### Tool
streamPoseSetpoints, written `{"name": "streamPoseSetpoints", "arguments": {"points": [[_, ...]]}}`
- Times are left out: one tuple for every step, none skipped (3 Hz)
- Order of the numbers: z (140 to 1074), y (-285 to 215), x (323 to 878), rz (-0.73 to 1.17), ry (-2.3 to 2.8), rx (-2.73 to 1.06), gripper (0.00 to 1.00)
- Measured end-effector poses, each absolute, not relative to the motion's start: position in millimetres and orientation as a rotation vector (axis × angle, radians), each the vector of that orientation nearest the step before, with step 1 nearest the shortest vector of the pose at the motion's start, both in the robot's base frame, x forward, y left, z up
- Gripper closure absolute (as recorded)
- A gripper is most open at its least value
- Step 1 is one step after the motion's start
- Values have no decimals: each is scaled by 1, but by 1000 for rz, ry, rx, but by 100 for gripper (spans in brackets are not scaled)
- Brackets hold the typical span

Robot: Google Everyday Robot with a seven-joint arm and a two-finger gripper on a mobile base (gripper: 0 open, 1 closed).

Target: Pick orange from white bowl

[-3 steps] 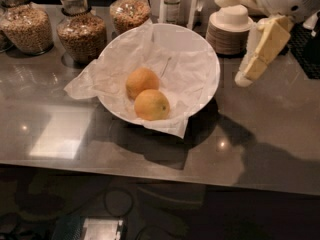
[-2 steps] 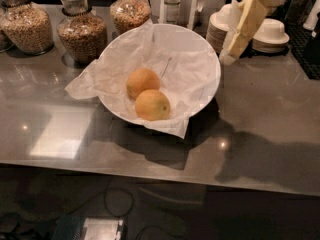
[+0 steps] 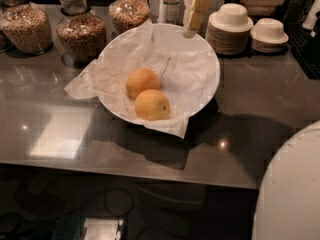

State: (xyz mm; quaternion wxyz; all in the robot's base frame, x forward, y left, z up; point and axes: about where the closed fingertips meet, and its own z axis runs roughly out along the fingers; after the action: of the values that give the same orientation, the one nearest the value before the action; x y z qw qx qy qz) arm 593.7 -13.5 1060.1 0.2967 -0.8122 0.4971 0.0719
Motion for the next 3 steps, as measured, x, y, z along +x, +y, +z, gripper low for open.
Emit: {"name": "streamPoseSetpoints", "arguments": {"points": [[1018,-34,602,135,1458,-2237,0],[963,-71,611,146,1680,-2207,0],[964,-67,618,131,1670,-2185,0]]}}
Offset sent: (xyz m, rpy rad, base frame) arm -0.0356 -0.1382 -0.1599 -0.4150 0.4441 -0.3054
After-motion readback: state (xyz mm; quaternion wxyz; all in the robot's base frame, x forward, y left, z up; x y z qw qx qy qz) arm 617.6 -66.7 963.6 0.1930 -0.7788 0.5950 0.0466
